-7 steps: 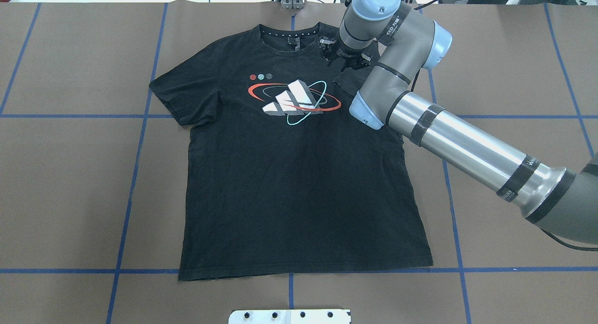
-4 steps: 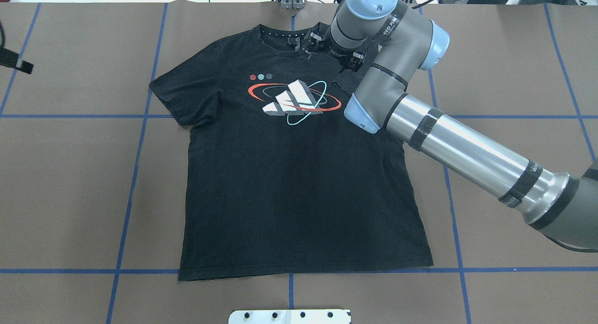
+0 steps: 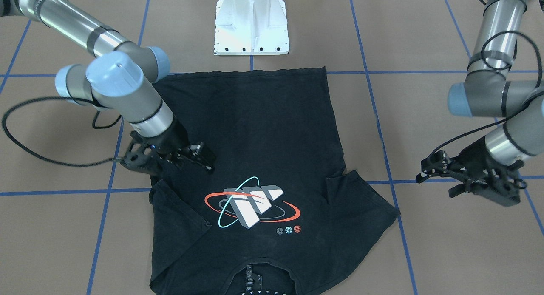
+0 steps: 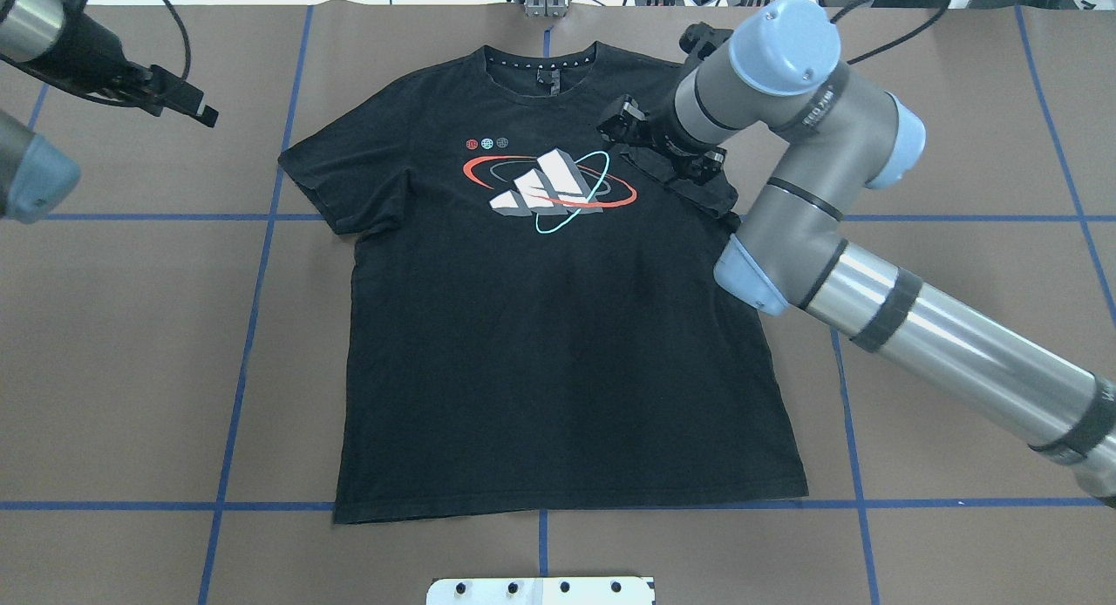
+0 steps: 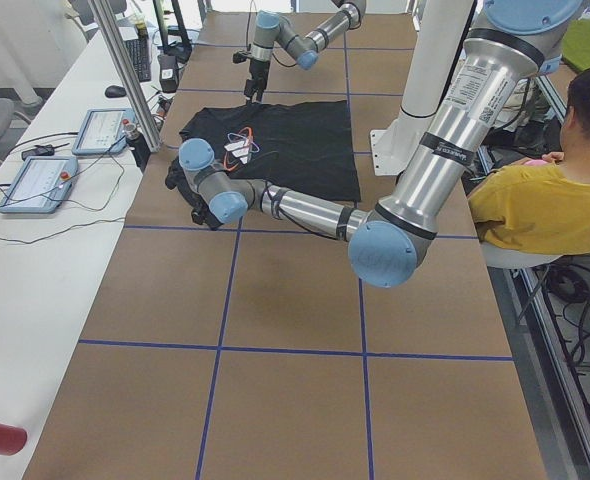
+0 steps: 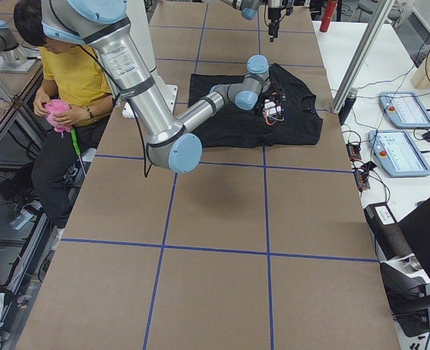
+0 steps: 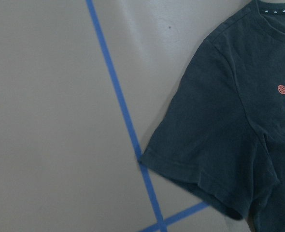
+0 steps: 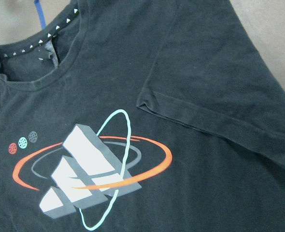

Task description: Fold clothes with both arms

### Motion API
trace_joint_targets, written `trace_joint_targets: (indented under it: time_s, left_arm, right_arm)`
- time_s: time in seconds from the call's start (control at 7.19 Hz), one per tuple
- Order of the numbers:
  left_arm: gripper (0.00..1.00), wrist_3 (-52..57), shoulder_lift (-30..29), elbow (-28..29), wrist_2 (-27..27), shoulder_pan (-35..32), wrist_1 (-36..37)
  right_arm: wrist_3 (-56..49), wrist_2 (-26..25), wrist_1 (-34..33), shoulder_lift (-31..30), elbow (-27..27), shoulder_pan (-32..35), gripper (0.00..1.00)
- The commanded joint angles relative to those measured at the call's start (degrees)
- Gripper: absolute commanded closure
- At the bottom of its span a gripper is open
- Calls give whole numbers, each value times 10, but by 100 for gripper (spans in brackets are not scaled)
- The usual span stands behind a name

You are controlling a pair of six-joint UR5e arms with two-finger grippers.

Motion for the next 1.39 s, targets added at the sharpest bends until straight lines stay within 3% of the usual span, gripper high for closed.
trace_joint_targets:
  time_s: [0.0,0.14,0.28,0.42,0.56,0.7,1.25]
  left_arm:
    - [17,-62,-32,70,34,48,-67]
    - [30,-91,-34,71,68,66,-68]
    - [32,-95,-36,72,73,72,-68]
    - [33,-95,-39,84,77,72,-69]
    - [33,-95,-48,89,127,72,-68]
    - [33,-95,-56,101,139,72,-68]
    - [37,-95,-61,134,141,77,-101]
  right_arm:
    - [3,1,-11,-32,42,-8,0]
    - [2,3,-10,-44,47,-7,0]
    - [2,1,-10,-51,51,-9,0]
    - [2,-2,-10,-52,51,-9,0]
    - [2,-3,-10,-52,48,-10,0]
    - [2,-3,-10,-53,48,-10,0]
    - [1,-6,-10,-56,45,-14,0]
